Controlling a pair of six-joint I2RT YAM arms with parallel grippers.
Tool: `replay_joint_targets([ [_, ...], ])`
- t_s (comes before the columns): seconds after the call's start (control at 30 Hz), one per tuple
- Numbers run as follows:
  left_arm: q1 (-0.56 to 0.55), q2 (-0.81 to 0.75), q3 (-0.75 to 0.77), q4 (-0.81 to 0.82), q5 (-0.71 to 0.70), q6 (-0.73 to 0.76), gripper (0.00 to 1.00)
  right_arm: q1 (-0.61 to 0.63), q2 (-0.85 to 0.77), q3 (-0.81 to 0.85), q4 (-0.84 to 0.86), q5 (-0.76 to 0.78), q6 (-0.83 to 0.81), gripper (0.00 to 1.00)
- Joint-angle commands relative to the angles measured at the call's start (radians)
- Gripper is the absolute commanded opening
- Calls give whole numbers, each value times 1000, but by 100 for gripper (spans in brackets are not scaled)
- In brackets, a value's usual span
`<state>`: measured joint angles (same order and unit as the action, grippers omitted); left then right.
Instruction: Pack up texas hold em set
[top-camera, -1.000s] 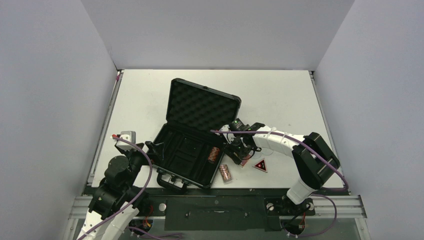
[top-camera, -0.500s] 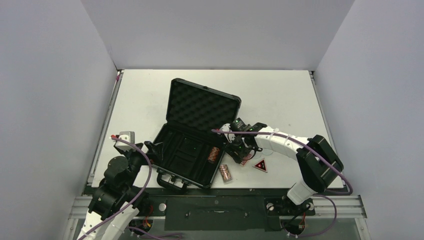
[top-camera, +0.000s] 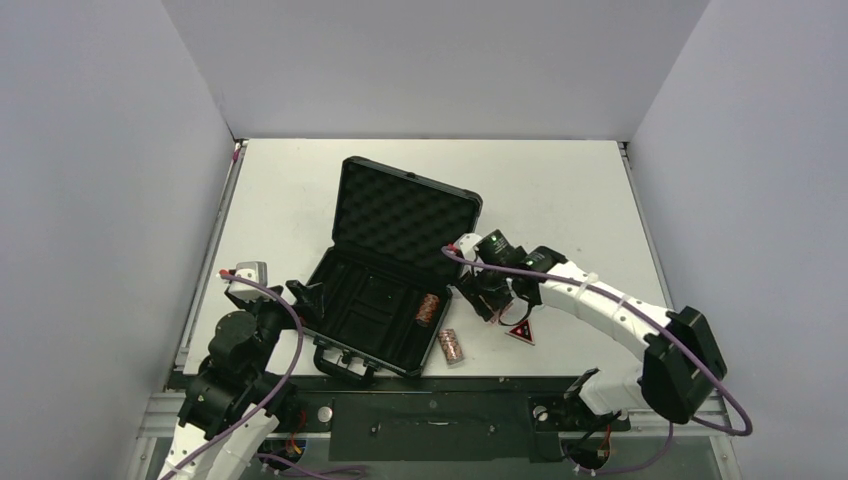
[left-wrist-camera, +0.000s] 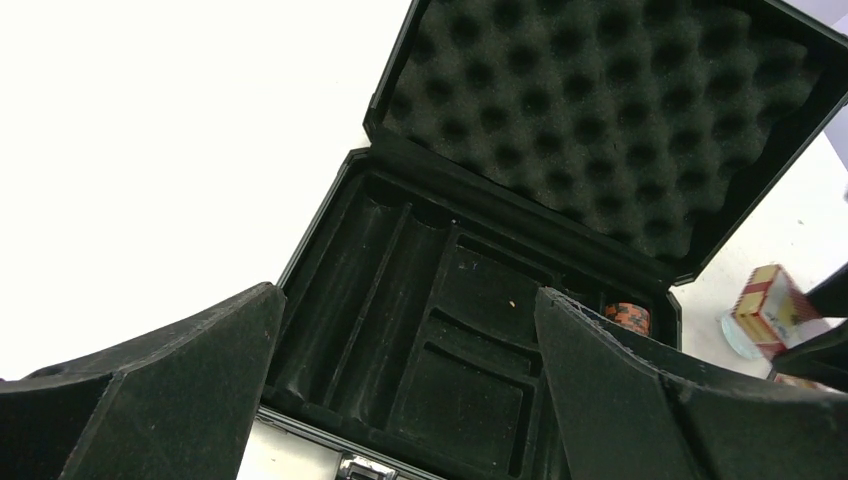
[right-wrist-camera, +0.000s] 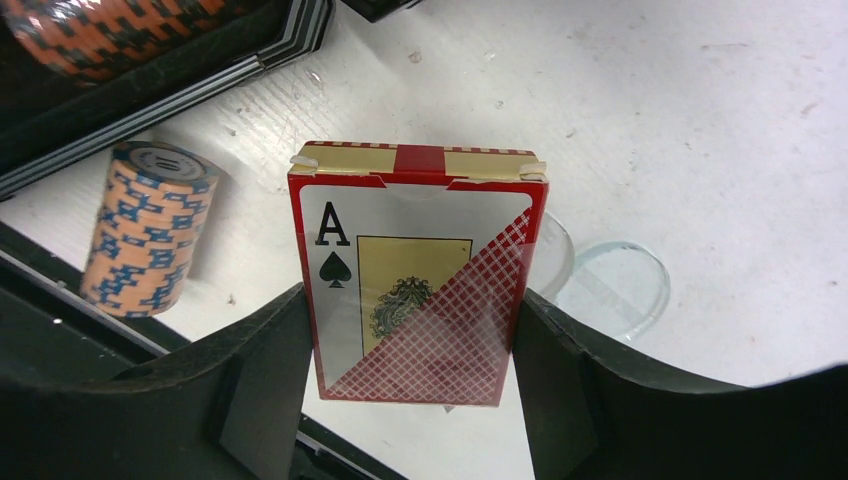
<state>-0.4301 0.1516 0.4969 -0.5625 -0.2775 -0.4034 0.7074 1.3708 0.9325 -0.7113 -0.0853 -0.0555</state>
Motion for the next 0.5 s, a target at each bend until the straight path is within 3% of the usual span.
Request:
replay_joint_targets([
  [0.0, 8, -5, -3, 54, -8, 4, 96, 1, -131, 39, -14, 39, 76, 38],
  [0.33, 7, 2, -11, 58, -23, -1, 96, 68, -319, 65, 22, 55, 220, 35],
  [0.47, 7, -6, -12, 59, -27, 2, 96, 84, -368, 101, 64, 52, 243, 26],
])
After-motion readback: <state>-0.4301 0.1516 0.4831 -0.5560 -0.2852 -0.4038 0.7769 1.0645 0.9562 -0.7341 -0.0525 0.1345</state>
